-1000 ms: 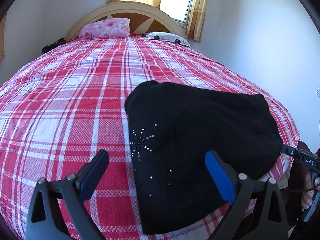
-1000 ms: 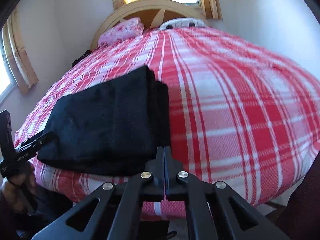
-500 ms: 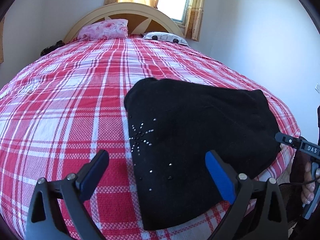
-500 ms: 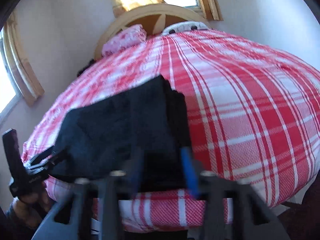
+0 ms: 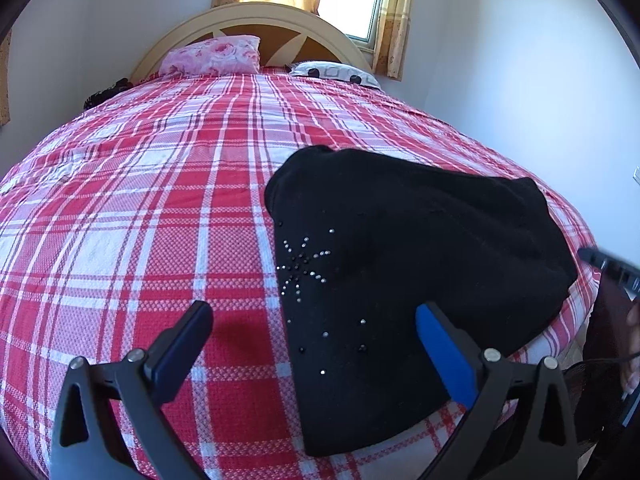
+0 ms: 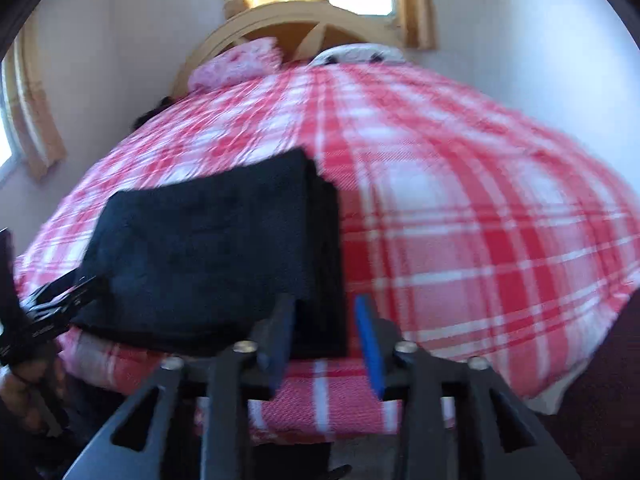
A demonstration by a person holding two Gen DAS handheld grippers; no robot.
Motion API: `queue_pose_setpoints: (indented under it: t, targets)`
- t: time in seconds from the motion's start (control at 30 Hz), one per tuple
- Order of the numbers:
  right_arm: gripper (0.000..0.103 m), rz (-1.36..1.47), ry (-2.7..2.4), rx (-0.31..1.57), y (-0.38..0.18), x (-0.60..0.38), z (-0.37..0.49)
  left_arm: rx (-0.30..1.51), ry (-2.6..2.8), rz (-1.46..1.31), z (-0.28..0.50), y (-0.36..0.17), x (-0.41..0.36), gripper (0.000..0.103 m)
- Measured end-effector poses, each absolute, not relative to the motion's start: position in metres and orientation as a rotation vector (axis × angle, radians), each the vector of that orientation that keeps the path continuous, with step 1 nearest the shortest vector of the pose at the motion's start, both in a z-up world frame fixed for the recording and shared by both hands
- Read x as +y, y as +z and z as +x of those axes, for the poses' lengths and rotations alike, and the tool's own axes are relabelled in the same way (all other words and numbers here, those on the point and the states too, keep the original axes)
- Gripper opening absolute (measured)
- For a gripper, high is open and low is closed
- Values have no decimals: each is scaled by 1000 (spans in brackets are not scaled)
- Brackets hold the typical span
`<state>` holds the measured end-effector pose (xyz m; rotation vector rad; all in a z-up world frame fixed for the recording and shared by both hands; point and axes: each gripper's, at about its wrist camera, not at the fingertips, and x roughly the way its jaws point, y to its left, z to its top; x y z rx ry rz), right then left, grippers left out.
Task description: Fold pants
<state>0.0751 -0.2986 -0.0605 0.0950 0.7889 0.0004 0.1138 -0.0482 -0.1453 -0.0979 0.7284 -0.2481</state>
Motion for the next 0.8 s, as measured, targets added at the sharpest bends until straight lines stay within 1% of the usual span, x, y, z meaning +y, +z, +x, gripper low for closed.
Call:
queue_pose_setpoints:
  t: [0.07,0.13,0.17,0.33,0.43,0.5,0.6,0.67,0.8]
  targets:
    - [41,80,-26,698,-42,-292,72,731,-249,-96,114,-147,-49,103]
    - [49,89,57,655,-29,-276,78,734,-253,-99,115,-147,-48,103]
    - [50,79,112,657,-27,-263,86,736,-254,-105,116,-148,-46,103]
    - [50,-13,149,749,-47,-225,125,737,-263,-109,115,-147,-45,103]
    - [50,15,102,833,-67,-235,139,737,-275,-119,113,-147,-43,103]
    - [50,14,121,838,-71,-240,137,734,-277,-117,112,-147,-43,103]
    - [50,-15,120,860,-62,-239,130,733,-282,-108,110,-148,-45,103]
    - [50,9,143,841,-48,-238,131,731,-286,-103,109,-149,-46,103]
    - [50,7,282,833,-26,-204,150,727,-301,-96,103,-146,-49,103]
